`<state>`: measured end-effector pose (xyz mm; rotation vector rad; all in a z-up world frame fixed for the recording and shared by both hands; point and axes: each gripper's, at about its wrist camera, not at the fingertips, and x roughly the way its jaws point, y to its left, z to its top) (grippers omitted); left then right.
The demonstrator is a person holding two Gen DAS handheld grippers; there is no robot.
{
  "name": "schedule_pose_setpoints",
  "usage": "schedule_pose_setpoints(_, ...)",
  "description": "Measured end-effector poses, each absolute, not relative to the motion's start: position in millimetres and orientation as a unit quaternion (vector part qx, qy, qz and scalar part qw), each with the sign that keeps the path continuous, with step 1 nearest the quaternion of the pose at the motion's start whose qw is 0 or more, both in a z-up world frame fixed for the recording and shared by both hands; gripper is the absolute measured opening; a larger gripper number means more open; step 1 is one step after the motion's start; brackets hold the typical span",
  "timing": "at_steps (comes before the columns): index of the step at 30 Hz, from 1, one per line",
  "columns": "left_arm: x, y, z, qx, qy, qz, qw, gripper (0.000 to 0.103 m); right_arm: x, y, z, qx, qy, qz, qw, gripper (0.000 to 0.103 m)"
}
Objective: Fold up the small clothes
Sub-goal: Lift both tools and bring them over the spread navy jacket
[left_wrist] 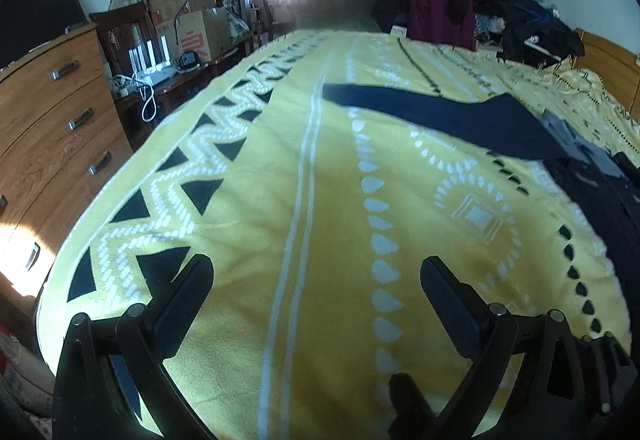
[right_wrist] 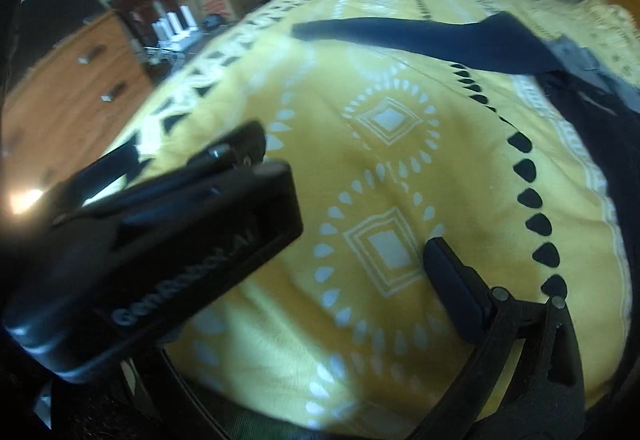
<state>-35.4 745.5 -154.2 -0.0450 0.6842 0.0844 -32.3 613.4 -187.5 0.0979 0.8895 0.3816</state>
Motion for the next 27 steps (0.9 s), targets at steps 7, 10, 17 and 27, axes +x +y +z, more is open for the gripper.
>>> schedule_pose_setpoints(7, -82.9, 700.7, -68.8, -0.011, 0.197, 0.047, 0.979, 0.103, -52.9, 577.0, -111.0, 0.009, 0.328, 0.293, 0.898, 0.097)
schedule_pose_setpoints(10, -101.8, 675.0, -25.5, -0.008, 0.140, 0.028, 0.990, 0.103, -67.5, 550.3, -65.0, -0.022, 0.226, 0.316, 0.921, 0.097)
schedule_pose_setpoints(17, -134.0, 607.8, 86.0, 0.016, 0.022, -0.017, 0.999, 0.103, -87.2, 455.0, 20.3, 0.016, 0.039, 0.315, 0.948, 0.103)
schedule_pose_setpoints(27, -189.9, 568.3, 180.5, -0.084, -0.197, -0.001, 0.977, 0.103, -80.5, 354.9, 55.4, -0.081, -0.046, 0.236, 0.967, 0.103)
